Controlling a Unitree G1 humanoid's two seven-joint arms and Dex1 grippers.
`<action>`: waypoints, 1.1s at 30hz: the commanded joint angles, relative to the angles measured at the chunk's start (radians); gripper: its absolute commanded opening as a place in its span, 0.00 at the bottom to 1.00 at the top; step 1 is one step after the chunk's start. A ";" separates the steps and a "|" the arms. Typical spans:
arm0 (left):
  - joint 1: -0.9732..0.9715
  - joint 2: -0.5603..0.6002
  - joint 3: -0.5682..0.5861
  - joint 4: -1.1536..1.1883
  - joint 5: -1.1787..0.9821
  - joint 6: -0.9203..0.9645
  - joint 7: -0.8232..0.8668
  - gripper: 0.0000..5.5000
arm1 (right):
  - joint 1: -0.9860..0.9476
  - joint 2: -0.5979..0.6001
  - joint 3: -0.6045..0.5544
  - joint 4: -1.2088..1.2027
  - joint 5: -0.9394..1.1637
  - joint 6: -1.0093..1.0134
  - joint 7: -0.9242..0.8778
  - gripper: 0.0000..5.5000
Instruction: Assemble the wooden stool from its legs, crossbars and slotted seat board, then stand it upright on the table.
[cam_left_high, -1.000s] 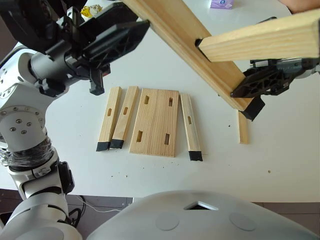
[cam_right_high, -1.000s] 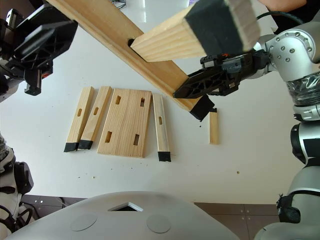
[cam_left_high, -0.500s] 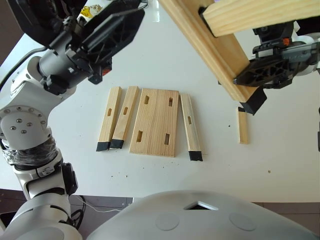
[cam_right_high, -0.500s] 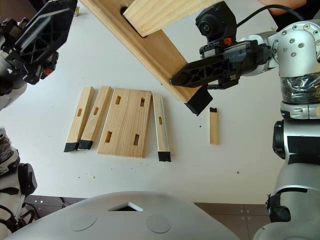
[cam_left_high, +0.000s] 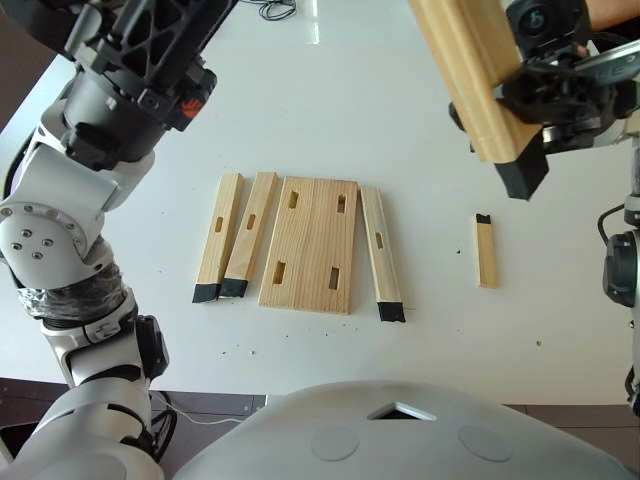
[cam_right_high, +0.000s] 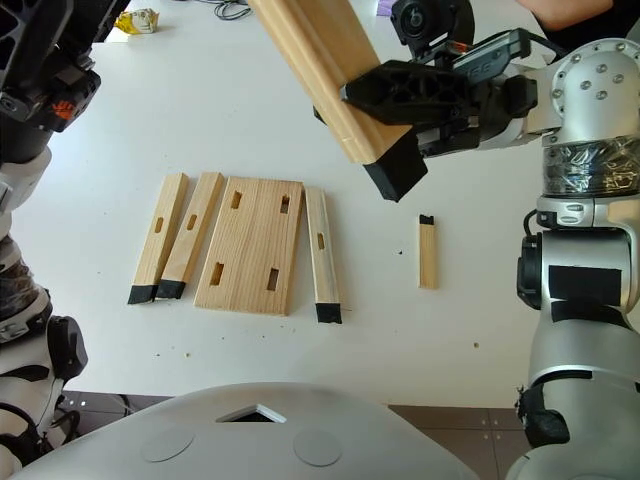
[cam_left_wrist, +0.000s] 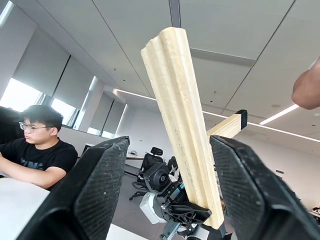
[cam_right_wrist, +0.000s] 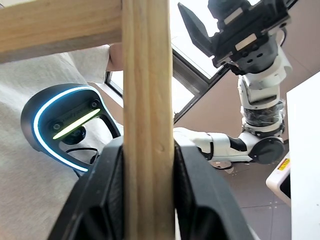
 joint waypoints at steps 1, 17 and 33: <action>0.022 -0.032 -0.015 -0.040 -0.043 -0.030 0.056 0.54 | 0.043 -0.018 0.040 -0.029 0.109 -0.038 -0.056 0.19; -0.109 -0.120 -0.124 0.048 -0.042 -0.039 0.033 0.54 | 0.230 0.175 0.026 -0.189 0.109 -0.158 -0.130 0.19; -0.188 -0.132 -0.135 0.060 -0.100 -0.002 0.006 0.54 | 0.069 0.048 0.214 -0.097 0.109 -0.025 0.125 0.19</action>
